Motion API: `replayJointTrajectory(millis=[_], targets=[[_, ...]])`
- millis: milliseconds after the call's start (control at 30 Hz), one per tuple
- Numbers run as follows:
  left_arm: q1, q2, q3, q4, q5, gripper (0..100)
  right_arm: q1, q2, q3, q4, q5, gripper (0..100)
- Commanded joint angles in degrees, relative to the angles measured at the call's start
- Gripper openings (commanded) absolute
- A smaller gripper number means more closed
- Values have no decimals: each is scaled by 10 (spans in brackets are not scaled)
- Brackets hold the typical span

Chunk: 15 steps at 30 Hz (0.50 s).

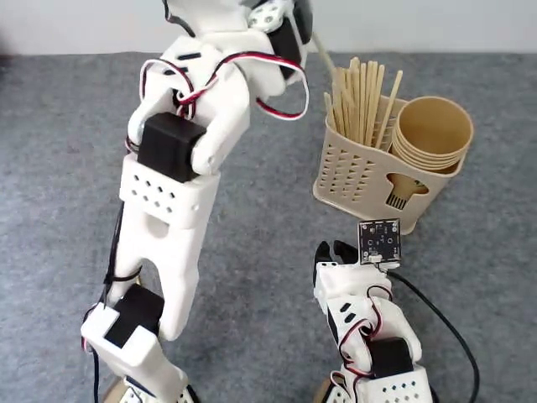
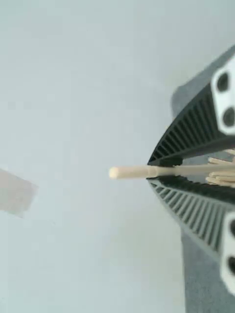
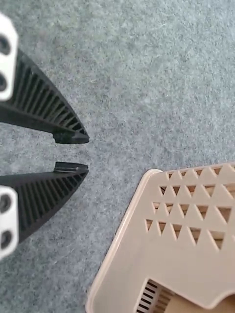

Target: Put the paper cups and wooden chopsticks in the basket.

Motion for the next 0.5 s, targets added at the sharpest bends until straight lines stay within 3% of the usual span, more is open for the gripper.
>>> replayJointTrajectory(millis=[0,267,467], targets=[[9,6,32,-47,3,13,-3,4,11,-6,8,79],[18,36,120,-47,-33,18,-3,3,11,-6,8,79],[18,14,121,-20,-33,167,-3,3,11,-7,8,80]])
